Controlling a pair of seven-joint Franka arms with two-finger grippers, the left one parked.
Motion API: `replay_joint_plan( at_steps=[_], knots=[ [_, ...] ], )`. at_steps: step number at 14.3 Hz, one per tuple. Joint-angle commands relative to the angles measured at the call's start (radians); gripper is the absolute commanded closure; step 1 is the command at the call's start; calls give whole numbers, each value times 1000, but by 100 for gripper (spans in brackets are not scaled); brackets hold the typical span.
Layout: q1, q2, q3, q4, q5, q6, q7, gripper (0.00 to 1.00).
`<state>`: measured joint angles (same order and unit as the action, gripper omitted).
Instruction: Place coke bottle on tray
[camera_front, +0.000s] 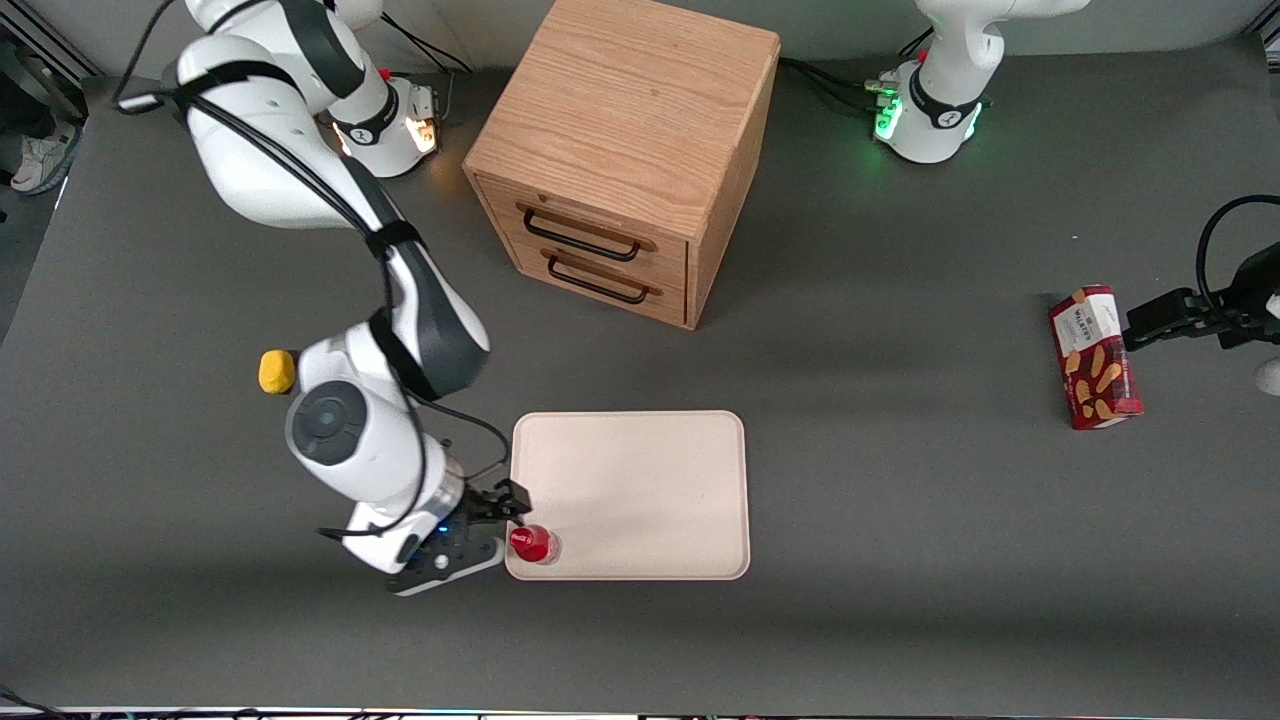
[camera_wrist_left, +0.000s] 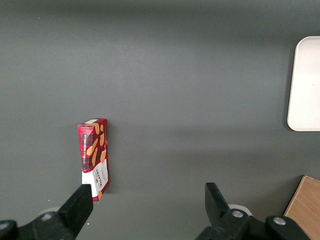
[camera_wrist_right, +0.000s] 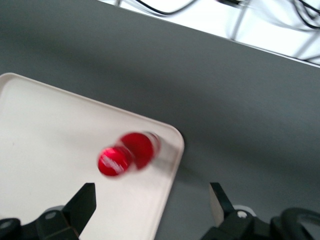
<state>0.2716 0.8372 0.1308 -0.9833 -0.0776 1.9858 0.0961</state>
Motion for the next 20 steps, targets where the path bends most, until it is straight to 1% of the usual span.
replay_joint_plan(
  at_steps=[1,3,4,6,8,10,13,16,19,20],
  knots=[
    [-73,-206,6,-153,4,-128,25,0],
    [-118,-387,-5,-330,44,-143,28,0],
    [-133,-480,-19,-424,51,-145,51,0],
    [-134,-658,-65,-584,53,-180,80,0],
    [-134,-783,-97,-665,53,-266,80,0],
    [-134,-848,-123,-670,52,-381,77,0],
    [-134,-924,-151,-687,53,-476,77,0],
    [-134,-1010,-171,-764,53,-467,70,0],
    [-135,-1014,-183,-758,58,-466,68,0],
    [-135,-1006,-200,-744,74,-466,68,0]
  ],
)
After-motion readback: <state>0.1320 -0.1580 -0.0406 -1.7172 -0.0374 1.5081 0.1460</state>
